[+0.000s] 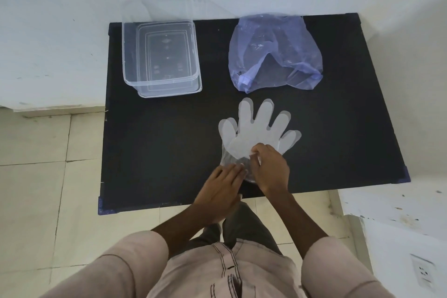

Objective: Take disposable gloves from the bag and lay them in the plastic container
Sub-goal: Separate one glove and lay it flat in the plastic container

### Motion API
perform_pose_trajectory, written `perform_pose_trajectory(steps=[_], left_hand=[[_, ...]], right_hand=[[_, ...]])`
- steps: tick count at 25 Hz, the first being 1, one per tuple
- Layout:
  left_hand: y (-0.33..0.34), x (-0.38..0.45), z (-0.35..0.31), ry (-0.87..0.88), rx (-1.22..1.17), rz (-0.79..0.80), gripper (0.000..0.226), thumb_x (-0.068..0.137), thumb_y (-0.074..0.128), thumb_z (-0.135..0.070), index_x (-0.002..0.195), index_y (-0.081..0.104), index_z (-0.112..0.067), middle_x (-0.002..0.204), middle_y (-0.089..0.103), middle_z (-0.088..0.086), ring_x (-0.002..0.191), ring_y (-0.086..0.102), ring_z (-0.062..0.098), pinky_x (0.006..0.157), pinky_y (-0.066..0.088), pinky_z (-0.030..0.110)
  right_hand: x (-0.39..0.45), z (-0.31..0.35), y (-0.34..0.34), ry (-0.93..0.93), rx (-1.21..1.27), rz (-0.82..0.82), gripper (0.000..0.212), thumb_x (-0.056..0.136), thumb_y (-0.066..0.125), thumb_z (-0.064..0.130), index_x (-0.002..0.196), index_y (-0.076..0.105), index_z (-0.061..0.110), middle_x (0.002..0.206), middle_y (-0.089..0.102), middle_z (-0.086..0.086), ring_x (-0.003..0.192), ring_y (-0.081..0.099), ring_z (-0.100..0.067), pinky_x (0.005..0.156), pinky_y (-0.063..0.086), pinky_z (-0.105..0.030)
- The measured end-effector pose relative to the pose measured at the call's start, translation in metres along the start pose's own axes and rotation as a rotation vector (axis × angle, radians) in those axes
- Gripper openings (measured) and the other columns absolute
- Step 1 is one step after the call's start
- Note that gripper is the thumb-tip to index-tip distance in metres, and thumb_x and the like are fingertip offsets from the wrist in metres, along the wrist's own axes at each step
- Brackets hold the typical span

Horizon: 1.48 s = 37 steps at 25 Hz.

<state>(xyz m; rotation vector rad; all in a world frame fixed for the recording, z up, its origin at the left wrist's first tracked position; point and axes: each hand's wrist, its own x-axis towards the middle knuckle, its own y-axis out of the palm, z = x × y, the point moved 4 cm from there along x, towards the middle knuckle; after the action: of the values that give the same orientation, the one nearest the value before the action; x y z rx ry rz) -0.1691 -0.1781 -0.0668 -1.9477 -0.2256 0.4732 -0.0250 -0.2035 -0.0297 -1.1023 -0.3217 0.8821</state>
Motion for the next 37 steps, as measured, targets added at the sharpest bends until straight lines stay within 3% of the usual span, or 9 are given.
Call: perform_pose_trajectory(steps=[2, 6, 11, 22, 25, 27, 31, 34, 37], left_hand=[[0.018, 0.001, 0.000, 0.025, 0.091, 0.020, 0.071, 0.096, 0.029, -0.052, 0.150, 0.014, -0.009, 0.159, 0.019, 0.013, 0.147, 0.009, 0.028, 0.115, -0.001, 0.047], [0.028, 0.014, 0.007, 0.026, 0.111, 0.021, 0.078, 0.096, 0.024, -0.060, 0.150, 0.014, -0.004, 0.156, 0.014, 0.015, 0.146, 0.015, 0.031, 0.114, 0.005, 0.050], [0.030, 0.022, 0.013, 0.028, 0.105, 0.088, 0.080, 0.096, 0.020, -0.063, 0.151, 0.008, -0.006, 0.158, 0.007, 0.013, 0.147, 0.007, 0.032, 0.116, 0.003, 0.050], [0.025, 0.023, 0.015, 0.027, 0.068, 0.124, 0.081, 0.095, 0.016, -0.065, 0.152, 0.007, -0.008, 0.162, 0.008, 0.014, 0.149, 0.002, 0.029, 0.119, 0.007, 0.051], [0.024, 0.024, 0.014, 0.020, 0.068, 0.145, 0.082, 0.094, 0.016, -0.067, 0.153, 0.006, -0.009, 0.162, 0.010, 0.013, 0.149, 0.002, 0.029, 0.119, 0.009, 0.051], [0.023, 0.023, 0.013, 0.015, 0.073, 0.157, 0.083, 0.094, 0.016, -0.067, 0.153, 0.006, -0.009, 0.162, 0.009, 0.013, 0.149, 0.001, 0.029, 0.119, 0.008, 0.051], [0.022, 0.023, 0.012, 0.032, 0.078, 0.154, 0.083, 0.094, 0.017, -0.067, 0.152, 0.008, -0.009, 0.161, 0.012, 0.014, 0.148, 0.005, 0.030, 0.118, 0.009, 0.051], [0.021, 0.023, 0.012, 0.034, 0.070, 0.195, 0.084, 0.093, 0.016, -0.068, 0.152, 0.008, -0.009, 0.161, 0.014, 0.014, 0.148, 0.006, 0.031, 0.118, 0.008, 0.052], [0.005, 0.027, 0.010, 0.040, 0.051, 0.271, 0.082, 0.094, 0.016, -0.066, 0.152, 0.000, -0.011, 0.163, 0.003, 0.011, 0.149, -0.002, 0.030, 0.119, 0.000, 0.050]], right_hand=[[0.006, -0.001, 0.000, -0.026, -0.021, 0.002, 0.025, 0.094, 0.053, 0.032, 0.106, 0.064, 0.013, 0.105, 0.071, -0.007, 0.094, 0.067, -0.021, 0.084, 0.052, -0.032], [0.014, -0.003, 0.000, -0.045, -0.023, 0.008, 0.026, 0.094, 0.052, 0.034, 0.106, 0.064, 0.014, 0.106, 0.071, -0.008, 0.094, 0.067, -0.022, 0.086, 0.052, -0.033], [0.021, -0.004, -0.005, -0.038, -0.026, 0.019, 0.024, 0.095, 0.053, 0.032, 0.104, 0.064, 0.014, 0.106, 0.071, -0.007, 0.093, 0.067, -0.021, 0.084, 0.050, -0.031], [0.065, 0.005, -0.066, -0.070, 0.014, -0.093, 0.013, 0.091, 0.058, 0.021, 0.090, 0.066, 0.011, 0.088, 0.071, -0.009, 0.077, 0.067, -0.022, 0.066, 0.042, -0.024], [0.085, -0.001, -0.090, -0.061, 0.006, -0.134, 0.014, 0.090, 0.056, 0.021, 0.084, 0.064, 0.011, 0.083, 0.069, -0.009, 0.075, 0.064, -0.024, 0.064, 0.043, -0.028], [0.098, -0.005, -0.106, -0.048, 0.002, -0.181, 0.018, 0.090, 0.055, 0.024, 0.086, 0.066, 0.010, 0.083, 0.070, -0.009, 0.075, 0.064, -0.026, 0.066, 0.046, -0.030], [0.118, 0.001, -0.147, -0.070, -0.010, -0.283, 0.019, 0.091, 0.055, 0.024, 0.091, 0.068, 0.009, 0.080, 0.069, -0.006, 0.070, 0.062, -0.023, 0.065, 0.038, -0.024], [0.126, 0.010, -0.176, -0.116, -0.031, -0.344, 0.019, 0.091, 0.056, 0.021, 0.091, 0.067, 0.006, 0.081, 0.069, -0.009, 0.068, 0.057, -0.018, 0.066, 0.042, -0.025], [0.128, 0.017, -0.187, -0.192, -0.080, -0.264, 0.019, 0.091, 0.055, 0.020, 0.088, 0.066, 0.005, 0.077, 0.067, -0.010, 0.067, 0.059, -0.020, 0.065, 0.047, -0.029]])
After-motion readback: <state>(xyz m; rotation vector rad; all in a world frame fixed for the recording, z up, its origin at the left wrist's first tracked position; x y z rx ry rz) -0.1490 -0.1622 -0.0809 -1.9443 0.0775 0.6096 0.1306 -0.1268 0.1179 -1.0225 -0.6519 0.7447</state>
